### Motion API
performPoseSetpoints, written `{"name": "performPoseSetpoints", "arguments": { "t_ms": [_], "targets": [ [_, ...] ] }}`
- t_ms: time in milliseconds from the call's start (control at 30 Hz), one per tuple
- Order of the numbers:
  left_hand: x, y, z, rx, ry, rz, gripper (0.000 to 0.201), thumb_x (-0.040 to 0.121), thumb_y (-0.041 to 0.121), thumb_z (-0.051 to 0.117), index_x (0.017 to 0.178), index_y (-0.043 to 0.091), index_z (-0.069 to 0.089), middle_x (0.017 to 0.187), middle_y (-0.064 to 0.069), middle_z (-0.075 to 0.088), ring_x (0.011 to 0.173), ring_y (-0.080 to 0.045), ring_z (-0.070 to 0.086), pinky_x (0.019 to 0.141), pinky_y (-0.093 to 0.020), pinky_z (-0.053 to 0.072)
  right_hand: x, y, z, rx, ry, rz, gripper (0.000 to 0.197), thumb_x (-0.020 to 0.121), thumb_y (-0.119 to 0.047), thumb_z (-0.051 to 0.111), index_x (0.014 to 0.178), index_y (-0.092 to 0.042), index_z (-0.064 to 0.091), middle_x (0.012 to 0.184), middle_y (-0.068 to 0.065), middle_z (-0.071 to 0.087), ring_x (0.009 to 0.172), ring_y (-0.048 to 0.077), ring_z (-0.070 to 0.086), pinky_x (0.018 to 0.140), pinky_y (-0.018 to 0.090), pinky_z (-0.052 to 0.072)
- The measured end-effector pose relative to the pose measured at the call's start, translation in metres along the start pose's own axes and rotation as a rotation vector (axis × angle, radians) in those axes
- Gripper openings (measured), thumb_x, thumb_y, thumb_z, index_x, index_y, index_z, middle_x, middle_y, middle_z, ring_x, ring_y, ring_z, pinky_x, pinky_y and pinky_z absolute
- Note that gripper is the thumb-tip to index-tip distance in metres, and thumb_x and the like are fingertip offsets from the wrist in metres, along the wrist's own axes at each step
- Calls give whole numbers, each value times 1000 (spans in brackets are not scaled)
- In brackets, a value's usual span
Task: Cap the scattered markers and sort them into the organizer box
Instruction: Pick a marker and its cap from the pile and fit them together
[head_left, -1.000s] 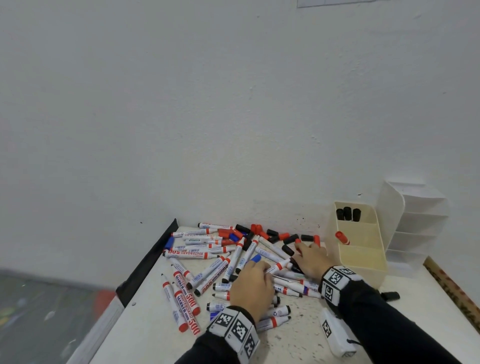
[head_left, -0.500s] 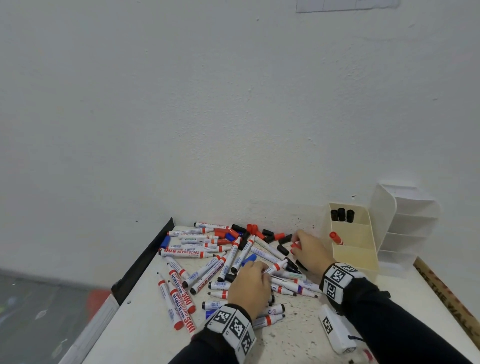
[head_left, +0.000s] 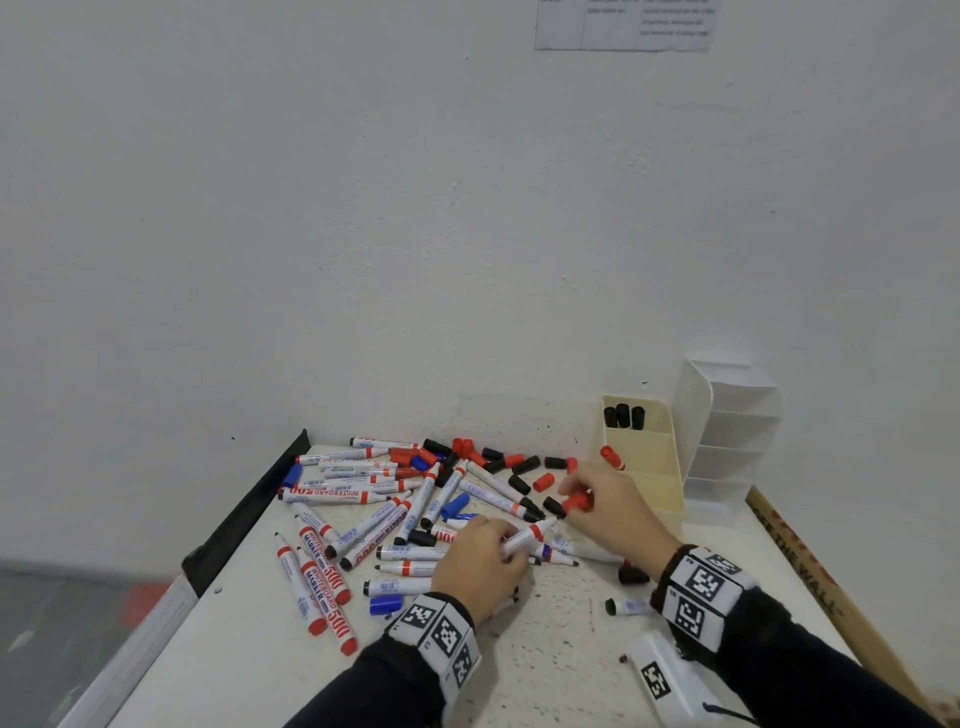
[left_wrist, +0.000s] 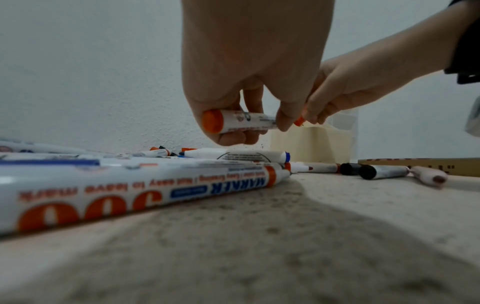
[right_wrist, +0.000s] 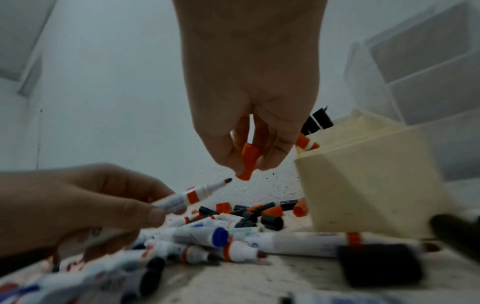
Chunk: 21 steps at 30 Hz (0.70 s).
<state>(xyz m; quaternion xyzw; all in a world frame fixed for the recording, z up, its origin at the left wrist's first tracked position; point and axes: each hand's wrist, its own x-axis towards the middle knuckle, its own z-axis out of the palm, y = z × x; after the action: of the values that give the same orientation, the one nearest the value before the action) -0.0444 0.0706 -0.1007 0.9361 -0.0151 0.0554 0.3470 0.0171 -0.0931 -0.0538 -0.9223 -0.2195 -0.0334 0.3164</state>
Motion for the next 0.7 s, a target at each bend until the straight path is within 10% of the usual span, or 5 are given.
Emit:
{"name": "performPoseSetpoints", "arguments": {
  "t_ms": [167,300,467,700],
  "targets": [
    [-6,3,0,3,5,41,29,92,26,54,121,21,55,112,4,56,96,-8,51,89,-20,44,-30,23,2,-154,-144,90,19,87,-9,54,102,-19,59,98,-5,53,88,9,51,76,14,41],
    [-6,3,2,-18,46,54,24,92,26,54,116,23,57,111,6,59,94,-6,53,87,-19,46,-44,29,13,-91,-21,83,15,92,-15,51,106,-20,55,97,-9,51,83,1,48,64,8,38],
    [-7,1,6,13,23,43,28,95,29,49,121,24,57,110,7,62,97,-7,56,89,-23,48,-38,24,19,99,191,54,17,94,-11,46,107,-14,57,96,-9,51,86,-1,48,78,9,40],
    [-5,-3,9,38,18,32,29,95,27,49,123,25,56,111,6,61,98,-7,56,92,-25,48,-36,26,26,241,80,-8,25,93,-3,45,96,-26,55,96,-9,55,91,-1,52,79,4,40]
  ]
}}
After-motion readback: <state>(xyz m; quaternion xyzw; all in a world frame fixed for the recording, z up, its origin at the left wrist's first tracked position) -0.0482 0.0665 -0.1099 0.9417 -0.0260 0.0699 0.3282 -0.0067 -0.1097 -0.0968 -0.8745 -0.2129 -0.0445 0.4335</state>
